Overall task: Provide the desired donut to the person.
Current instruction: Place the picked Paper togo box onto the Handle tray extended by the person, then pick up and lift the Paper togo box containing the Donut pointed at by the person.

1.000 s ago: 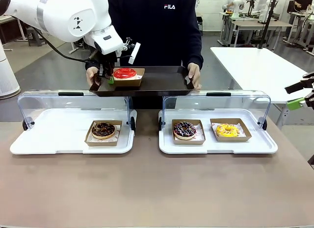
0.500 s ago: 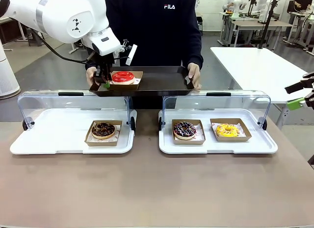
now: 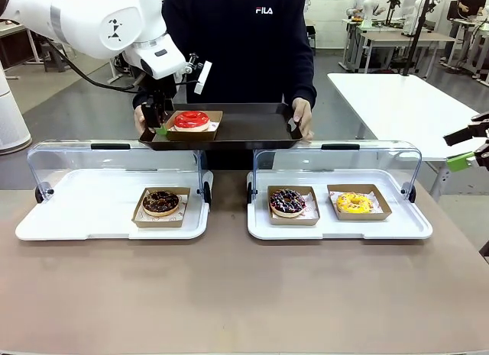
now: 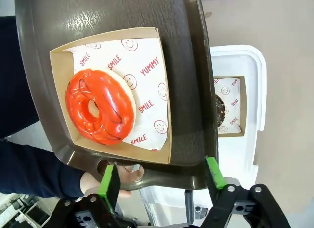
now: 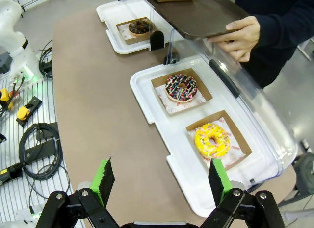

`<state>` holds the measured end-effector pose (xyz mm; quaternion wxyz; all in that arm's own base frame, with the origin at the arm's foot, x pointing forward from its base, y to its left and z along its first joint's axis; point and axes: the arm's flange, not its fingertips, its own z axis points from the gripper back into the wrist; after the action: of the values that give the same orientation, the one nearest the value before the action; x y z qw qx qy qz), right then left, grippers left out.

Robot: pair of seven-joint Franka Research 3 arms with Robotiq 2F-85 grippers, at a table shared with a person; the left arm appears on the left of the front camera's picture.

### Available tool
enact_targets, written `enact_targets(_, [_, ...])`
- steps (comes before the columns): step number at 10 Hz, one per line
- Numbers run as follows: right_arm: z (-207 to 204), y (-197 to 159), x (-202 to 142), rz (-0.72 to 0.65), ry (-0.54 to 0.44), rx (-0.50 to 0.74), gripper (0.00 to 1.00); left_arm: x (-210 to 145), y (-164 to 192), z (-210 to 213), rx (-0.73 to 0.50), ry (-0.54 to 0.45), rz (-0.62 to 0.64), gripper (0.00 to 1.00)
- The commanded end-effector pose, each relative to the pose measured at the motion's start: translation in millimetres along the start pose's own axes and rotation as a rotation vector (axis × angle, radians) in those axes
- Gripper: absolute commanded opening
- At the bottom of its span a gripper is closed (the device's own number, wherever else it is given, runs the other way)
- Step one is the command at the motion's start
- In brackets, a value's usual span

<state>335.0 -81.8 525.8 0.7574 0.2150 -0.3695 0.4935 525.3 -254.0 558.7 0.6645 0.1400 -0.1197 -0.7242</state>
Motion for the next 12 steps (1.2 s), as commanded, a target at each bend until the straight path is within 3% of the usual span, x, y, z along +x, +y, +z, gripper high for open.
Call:
enact_targets(1, [-1.1,-2.1,0.3,0.012,-0.026,0.005,1.0,-2.2,1.5,11.2,-0.045,-0.018,0.012,1.0])
enact_targets(5, [-1.1,-2.1,0.3,0.012,-0.026,0.005,1.0,-2.5,-6.2,15.1,-0.113,-0.042,0.02,1.0])
enact_targets(6, [-1.1,-2.1,0.3,0.012,-0.026,0.005,1.0,-0.7,0.7,11.0,-0.044,-0.014,0.025,1.0])
enact_targets(12, [-1.1,-2.1,0.3,0.012,-0.026,0.005,1.0,-0.7,0.7,11.0,-0.044,-0.014,0.025,1.0])
